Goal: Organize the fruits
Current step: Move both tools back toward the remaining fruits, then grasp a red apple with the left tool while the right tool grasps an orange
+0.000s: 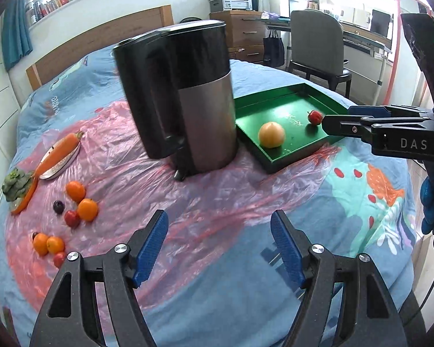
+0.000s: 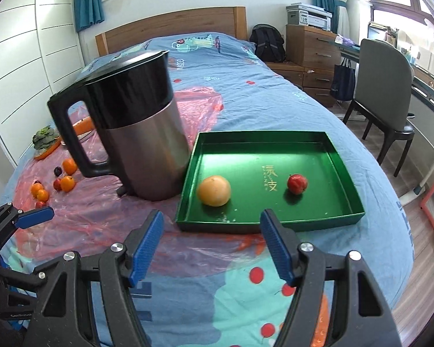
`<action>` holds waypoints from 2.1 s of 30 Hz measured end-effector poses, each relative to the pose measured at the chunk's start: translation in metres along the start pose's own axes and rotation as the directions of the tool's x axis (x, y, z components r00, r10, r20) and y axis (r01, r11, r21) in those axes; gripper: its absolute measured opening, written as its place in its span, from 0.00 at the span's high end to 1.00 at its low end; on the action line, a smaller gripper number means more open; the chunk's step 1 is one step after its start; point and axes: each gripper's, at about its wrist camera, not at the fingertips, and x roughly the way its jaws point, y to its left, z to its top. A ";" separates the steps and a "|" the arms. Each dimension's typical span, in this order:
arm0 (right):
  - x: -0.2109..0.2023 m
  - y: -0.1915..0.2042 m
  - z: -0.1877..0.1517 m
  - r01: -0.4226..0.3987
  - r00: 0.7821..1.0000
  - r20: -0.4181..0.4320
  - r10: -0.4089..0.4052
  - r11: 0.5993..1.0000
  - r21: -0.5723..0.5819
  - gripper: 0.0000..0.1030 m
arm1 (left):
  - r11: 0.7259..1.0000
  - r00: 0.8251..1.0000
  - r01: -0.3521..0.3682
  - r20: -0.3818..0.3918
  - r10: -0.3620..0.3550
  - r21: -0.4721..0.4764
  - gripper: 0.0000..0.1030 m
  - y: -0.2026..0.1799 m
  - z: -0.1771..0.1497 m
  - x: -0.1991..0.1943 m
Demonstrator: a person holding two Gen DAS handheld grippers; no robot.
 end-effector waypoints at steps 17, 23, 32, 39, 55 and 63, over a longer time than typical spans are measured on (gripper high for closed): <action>0.046 0.162 -0.011 -0.243 0.968 -0.109 0.226 0.951 -0.190 0.00 | 0.945 0.983 -0.183 -0.074 0.169 -0.272 0.34 0.138 -0.077 -0.011; 0.080 0.210 -0.006 -0.322 0.944 -0.153 0.291 0.916 -0.239 0.00 | 0.897 0.968 -0.249 -0.090 0.233 -0.365 0.34 0.183 -0.092 -0.007; 0.140 0.264 0.009 -0.380 0.922 -0.197 0.333 0.876 -0.298 0.00 | 0.843 0.939 -0.340 -0.099 0.329 -0.417 0.34 0.225 -0.106 0.012; 0.184 0.290 0.022 -0.386 0.920 -0.218 0.327 0.858 -0.340 0.00 | 0.841 0.920 -0.389 -0.104 0.379 -0.376 0.34 0.226 -0.101 0.046; 0.253 0.318 0.024 -0.364 0.923 -0.277 0.266 0.839 -0.405 0.08 | 0.814 0.919 -0.394 -0.170 0.355 -0.427 0.57 0.250 -0.109 0.096; 0.261 0.329 0.022 -0.340 0.933 -0.275 0.234 0.827 -0.447 0.29 | 0.817 0.956 -0.294 -0.142 0.257 -0.495 0.68 0.262 -0.116 0.099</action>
